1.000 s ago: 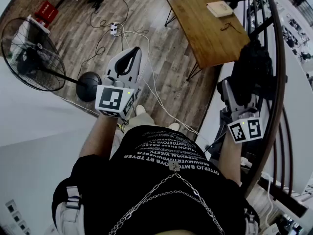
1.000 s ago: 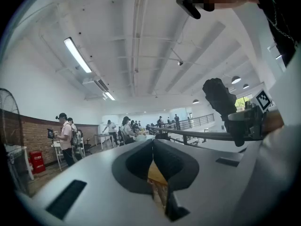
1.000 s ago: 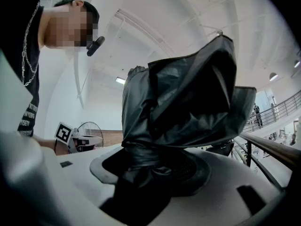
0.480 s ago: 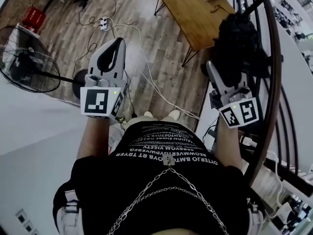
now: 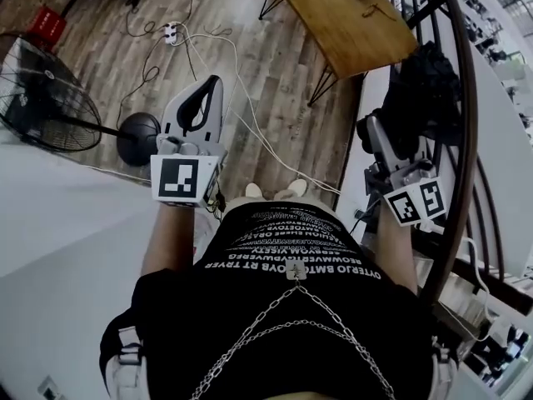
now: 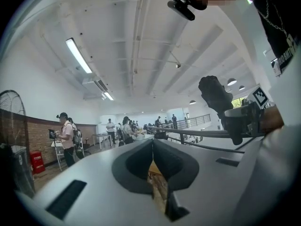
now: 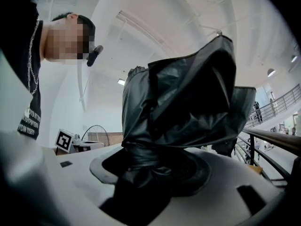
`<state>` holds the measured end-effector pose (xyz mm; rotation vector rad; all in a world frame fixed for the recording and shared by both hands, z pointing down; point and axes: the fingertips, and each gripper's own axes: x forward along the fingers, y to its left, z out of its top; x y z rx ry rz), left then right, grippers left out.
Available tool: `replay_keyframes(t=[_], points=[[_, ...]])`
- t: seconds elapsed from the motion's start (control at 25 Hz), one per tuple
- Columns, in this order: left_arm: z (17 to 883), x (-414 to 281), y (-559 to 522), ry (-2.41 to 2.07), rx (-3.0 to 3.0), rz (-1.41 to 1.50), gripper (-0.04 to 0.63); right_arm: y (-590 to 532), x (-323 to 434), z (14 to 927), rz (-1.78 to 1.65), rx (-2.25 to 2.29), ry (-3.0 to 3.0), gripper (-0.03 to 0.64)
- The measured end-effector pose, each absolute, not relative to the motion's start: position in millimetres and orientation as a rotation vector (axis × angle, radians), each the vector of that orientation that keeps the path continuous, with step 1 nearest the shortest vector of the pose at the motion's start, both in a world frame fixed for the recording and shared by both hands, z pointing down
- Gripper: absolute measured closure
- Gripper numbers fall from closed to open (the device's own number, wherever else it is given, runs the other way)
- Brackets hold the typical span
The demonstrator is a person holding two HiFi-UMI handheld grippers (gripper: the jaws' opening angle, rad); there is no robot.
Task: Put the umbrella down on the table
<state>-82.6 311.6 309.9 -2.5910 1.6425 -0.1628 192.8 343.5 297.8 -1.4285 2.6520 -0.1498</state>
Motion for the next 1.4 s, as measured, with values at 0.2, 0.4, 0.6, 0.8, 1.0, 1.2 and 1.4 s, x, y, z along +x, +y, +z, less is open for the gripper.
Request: replay_keyframes(t=[0.2, 0.4, 0.6, 0.8, 1.0, 1.2, 1.4], points=[[314, -106, 314, 1.648, -2.592, -0.137, 0.566, 357, 187, 292, -0.143, -1.48, 2.637, 0.348], [321, -101, 304, 1.62, -2.63, -0.106, 0.566, 352, 196, 299, -0.176, -1.527, 2.63, 0.348], [325, -95, 282, 1.621, -2.637, -0.122, 0.566, 328, 206, 308, -0.176, -1.554, 2.61, 0.348], [318, -89, 249, 1.618, -2.619, -0.139, 0.566, 295, 206, 316, -0.23, -1.518, 2.598, 0.348], [328, -87, 221, 1.659, -2.613, -0.163, 0.566, 264, 208, 327, -0.25, -1.492, 2.63, 0.348], [333, -69, 196, 1.655, -2.612, -0.178, 0.566, 232, 219, 330, -0.255, -1.45, 2.635, 0.348], [318, -51, 165, 1.636, -2.583, -0.181, 0.566, 200, 235, 328, -0.189, -1.434, 2.646, 0.348]])
